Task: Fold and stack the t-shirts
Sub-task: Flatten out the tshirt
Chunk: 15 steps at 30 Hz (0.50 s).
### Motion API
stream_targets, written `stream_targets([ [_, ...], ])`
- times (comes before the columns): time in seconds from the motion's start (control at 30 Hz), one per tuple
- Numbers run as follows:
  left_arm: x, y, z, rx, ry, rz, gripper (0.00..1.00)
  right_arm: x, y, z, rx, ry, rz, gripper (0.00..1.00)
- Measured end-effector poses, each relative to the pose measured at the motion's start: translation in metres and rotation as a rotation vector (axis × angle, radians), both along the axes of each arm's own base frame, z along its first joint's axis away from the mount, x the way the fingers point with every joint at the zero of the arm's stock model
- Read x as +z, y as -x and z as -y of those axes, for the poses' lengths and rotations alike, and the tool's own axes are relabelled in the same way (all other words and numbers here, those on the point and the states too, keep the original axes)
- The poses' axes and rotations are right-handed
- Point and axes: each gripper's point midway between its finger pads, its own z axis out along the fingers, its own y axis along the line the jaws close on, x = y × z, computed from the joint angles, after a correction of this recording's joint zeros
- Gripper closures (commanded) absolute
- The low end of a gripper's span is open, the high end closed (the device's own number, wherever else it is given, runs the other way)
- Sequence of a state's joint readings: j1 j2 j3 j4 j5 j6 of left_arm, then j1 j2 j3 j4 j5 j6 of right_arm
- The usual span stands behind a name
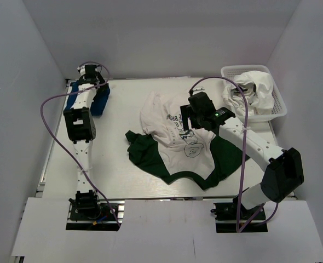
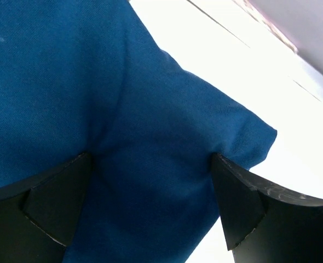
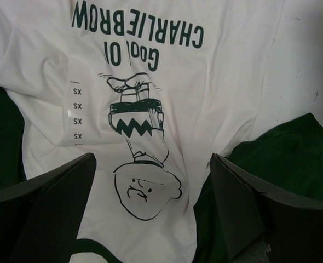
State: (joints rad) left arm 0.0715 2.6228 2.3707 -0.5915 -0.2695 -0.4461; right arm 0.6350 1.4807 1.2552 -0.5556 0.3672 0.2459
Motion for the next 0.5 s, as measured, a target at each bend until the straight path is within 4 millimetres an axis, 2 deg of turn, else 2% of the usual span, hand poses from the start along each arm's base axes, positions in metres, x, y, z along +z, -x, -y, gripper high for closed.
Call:
stream_targets([
  [0.23, 0.001, -0.003, -0.018, 0.030, -0.019, 0.021, 0.00, 0.005, -0.002, 0.000, -0.006, 0.006, -0.001, 0.10],
  [0.5, 0.001, -0.006, -0.024, 0.007, -0.027, 0.037, 0.00, -0.001, -0.006, -0.004, -0.007, 0.010, -0.018, 0.10],
])
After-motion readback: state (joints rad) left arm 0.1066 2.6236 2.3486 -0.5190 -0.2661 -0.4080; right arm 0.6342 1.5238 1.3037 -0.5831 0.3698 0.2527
